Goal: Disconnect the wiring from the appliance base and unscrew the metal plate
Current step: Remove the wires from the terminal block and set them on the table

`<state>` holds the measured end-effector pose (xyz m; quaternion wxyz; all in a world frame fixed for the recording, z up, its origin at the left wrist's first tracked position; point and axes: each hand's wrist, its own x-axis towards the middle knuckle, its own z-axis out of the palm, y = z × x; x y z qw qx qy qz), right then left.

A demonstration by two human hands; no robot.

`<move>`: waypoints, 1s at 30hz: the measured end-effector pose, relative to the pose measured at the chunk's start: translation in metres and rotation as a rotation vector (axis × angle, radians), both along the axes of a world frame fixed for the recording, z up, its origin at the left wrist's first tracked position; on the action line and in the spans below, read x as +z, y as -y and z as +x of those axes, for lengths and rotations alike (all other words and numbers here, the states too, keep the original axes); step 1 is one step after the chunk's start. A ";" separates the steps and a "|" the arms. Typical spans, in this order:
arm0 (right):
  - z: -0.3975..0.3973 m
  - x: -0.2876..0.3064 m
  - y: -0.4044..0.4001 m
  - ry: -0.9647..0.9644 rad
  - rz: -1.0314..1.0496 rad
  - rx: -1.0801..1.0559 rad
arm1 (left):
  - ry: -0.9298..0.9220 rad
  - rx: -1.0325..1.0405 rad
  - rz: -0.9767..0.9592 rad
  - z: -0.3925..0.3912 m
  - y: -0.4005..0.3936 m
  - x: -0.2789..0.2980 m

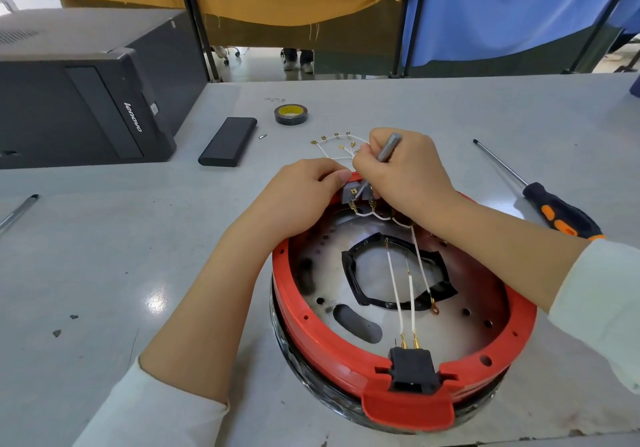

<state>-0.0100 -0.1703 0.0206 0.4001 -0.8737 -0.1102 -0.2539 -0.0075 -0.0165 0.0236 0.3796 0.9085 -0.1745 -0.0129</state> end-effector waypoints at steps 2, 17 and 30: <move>0.003 0.002 -0.001 -0.039 -0.027 -0.005 | 0.004 0.003 0.003 0.000 0.000 0.001; 0.004 0.007 0.001 -0.063 -0.087 0.014 | -0.004 0.008 0.012 -0.001 0.001 0.001; 0.010 0.013 0.000 -0.214 -0.087 0.032 | -0.006 0.012 0.018 0.000 0.001 0.001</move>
